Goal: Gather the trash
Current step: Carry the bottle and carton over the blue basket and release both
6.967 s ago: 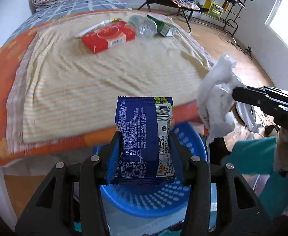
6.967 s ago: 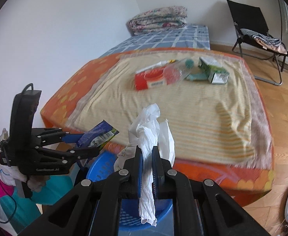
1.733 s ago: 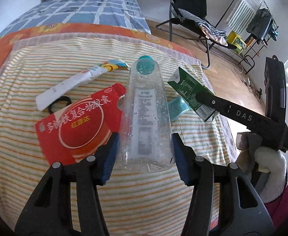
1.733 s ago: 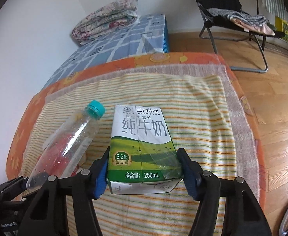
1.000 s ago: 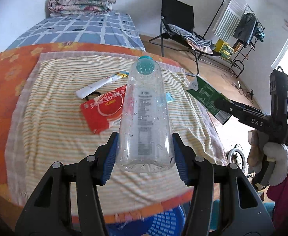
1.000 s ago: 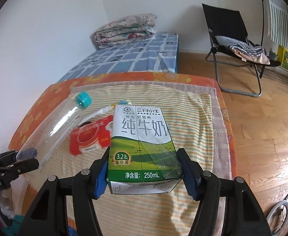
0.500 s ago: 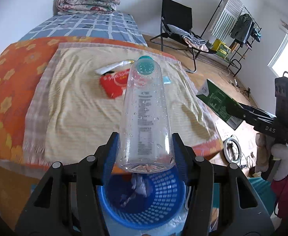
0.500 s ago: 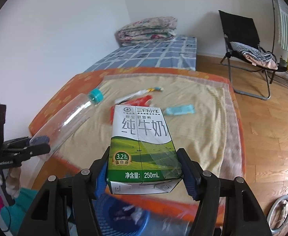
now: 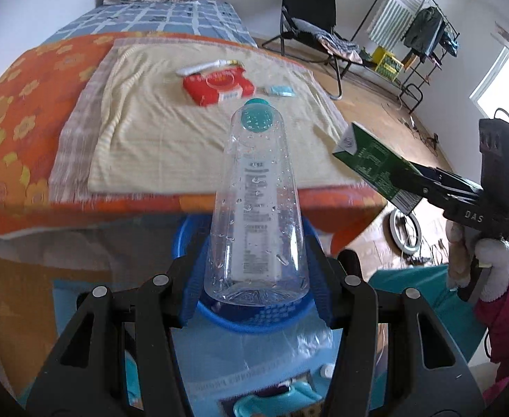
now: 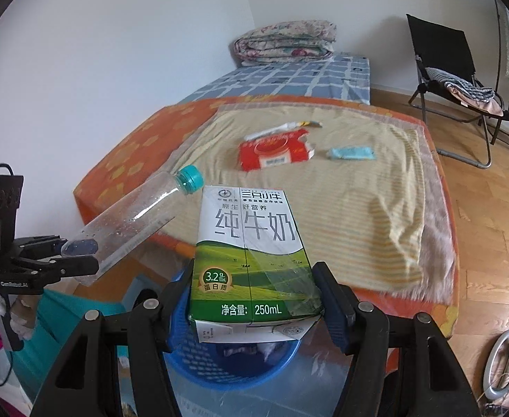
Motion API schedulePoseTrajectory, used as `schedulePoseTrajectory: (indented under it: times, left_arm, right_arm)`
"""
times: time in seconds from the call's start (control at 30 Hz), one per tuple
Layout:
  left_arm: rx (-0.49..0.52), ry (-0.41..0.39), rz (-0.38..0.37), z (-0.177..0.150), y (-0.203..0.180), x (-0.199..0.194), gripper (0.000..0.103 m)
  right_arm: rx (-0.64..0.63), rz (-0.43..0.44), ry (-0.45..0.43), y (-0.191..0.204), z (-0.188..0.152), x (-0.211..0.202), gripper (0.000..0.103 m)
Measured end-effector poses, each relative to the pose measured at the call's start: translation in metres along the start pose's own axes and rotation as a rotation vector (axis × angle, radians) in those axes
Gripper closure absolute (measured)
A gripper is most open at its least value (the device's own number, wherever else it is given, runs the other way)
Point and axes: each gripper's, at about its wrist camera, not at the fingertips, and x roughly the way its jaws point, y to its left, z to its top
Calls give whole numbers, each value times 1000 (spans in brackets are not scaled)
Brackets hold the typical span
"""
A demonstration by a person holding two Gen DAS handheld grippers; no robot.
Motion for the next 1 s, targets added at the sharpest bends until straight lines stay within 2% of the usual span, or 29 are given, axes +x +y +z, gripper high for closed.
schedulePoseTrajectory:
  times: [0.4, 0.63, 1.0]
  left_arm:
    - [-22, 130, -32, -56, -11, 21, 49]
    - [-12, 189, -14, -70, -10, 36, 49]
    - [-52, 283, 7, -84, 7, 62, 49]
  right_arm:
    - [2, 12, 86, 15, -52, 19, 37]
    - [1, 16, 129, 19, -70, 32, 37]
    - [-18, -5, 199, 23, -88, 56, 37]
